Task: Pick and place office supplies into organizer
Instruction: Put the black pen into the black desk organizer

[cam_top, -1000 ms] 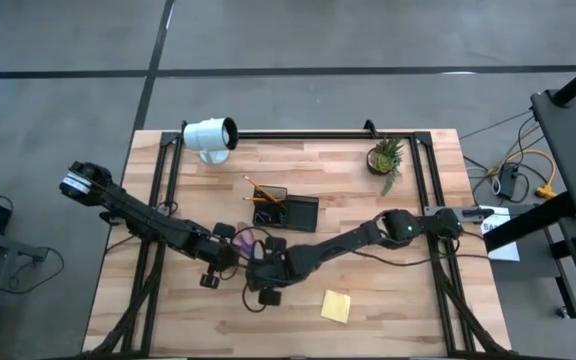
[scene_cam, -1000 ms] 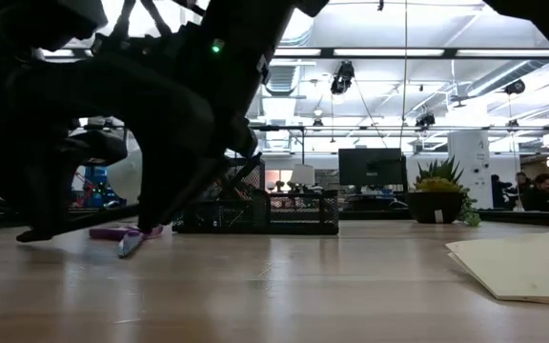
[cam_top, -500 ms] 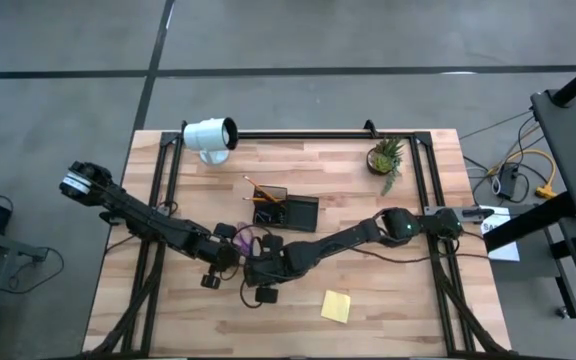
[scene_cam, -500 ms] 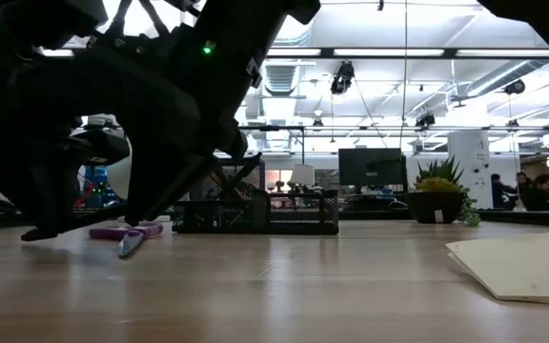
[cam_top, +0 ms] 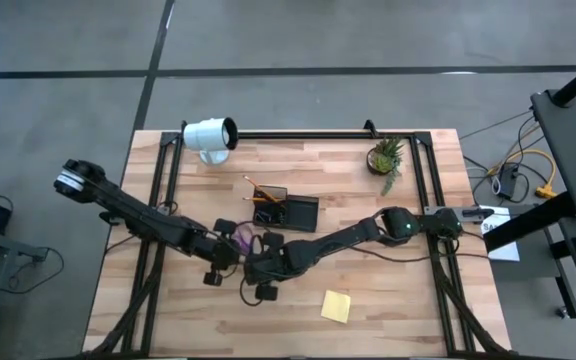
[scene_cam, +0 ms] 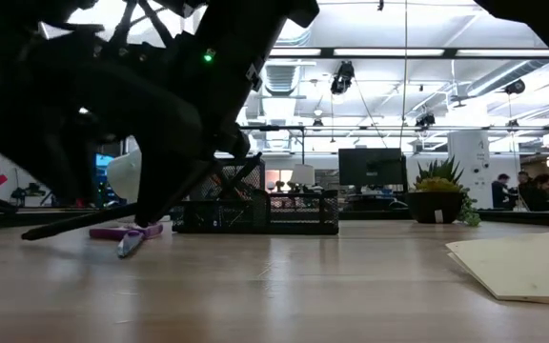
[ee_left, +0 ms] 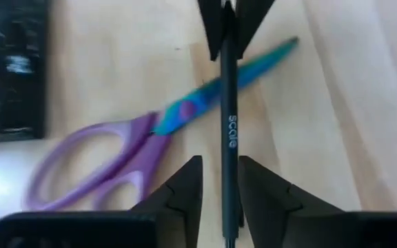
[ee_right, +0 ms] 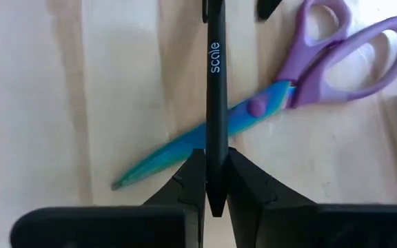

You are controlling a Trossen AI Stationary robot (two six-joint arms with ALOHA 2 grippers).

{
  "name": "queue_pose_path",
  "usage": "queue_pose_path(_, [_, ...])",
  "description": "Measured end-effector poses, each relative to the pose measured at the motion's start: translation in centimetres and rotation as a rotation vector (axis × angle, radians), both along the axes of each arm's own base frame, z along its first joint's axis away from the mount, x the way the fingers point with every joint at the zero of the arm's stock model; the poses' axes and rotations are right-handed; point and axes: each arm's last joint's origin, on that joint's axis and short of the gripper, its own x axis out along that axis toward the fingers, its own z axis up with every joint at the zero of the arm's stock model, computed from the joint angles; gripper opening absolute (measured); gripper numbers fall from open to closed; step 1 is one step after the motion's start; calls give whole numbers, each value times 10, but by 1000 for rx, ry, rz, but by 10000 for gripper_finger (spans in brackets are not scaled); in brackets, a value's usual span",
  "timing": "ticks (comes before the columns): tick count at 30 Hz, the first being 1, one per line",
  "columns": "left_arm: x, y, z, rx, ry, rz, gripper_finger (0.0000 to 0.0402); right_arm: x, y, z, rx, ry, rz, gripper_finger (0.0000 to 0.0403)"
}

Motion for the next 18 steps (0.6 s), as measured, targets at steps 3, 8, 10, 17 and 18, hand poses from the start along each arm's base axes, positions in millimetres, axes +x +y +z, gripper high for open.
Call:
queue_pose_path(3, [-4,2,18,3,-44,12,92,-4,1,4,-28,12,-17,26])
queue_pose_path(8, [-19,9,41,6,-64,21,123,-13,7,26,-84,-26,-77,26])
queue_pose_path(10, [-24,12,49,-2,-100,40,135,-16,8,38,-98,-49,-99,26])
queue_pose_path(17, [-46,23,75,-137,-222,235,173,-32,10,72,-158,-132,-265,26])
queue_pose_path(18, [-47,24,79,-170,-241,256,176,-35,11,77,-164,-142,-284,26])
